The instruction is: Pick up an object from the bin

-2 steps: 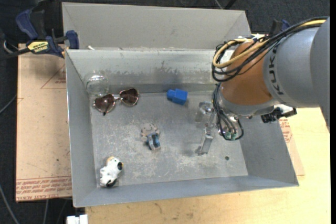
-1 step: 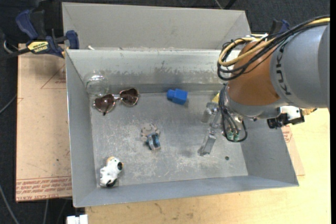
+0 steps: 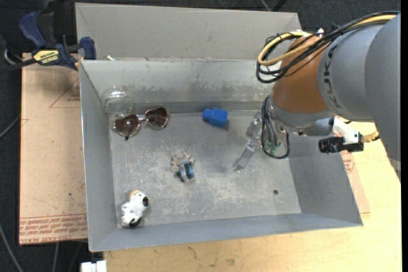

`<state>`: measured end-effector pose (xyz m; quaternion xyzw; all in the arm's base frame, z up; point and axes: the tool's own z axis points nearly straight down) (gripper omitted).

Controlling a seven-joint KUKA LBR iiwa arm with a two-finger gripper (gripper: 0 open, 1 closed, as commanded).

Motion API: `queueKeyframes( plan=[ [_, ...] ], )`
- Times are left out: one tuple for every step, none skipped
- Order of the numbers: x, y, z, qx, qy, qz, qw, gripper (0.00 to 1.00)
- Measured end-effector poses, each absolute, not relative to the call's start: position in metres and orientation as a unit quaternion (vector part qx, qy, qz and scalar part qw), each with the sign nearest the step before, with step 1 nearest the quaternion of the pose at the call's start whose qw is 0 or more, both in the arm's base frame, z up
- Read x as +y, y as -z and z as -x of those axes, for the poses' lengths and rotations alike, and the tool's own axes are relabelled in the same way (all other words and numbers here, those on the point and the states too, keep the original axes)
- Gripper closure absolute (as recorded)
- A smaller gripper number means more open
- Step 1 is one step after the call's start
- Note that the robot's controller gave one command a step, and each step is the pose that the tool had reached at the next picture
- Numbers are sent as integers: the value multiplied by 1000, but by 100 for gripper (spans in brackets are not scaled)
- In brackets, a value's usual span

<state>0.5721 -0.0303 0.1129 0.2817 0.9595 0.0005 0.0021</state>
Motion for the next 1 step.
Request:
queueKeyframes(
  plan=[
    [14, -92, -567, 981, 0, -195, 1, 0]
  ],
)
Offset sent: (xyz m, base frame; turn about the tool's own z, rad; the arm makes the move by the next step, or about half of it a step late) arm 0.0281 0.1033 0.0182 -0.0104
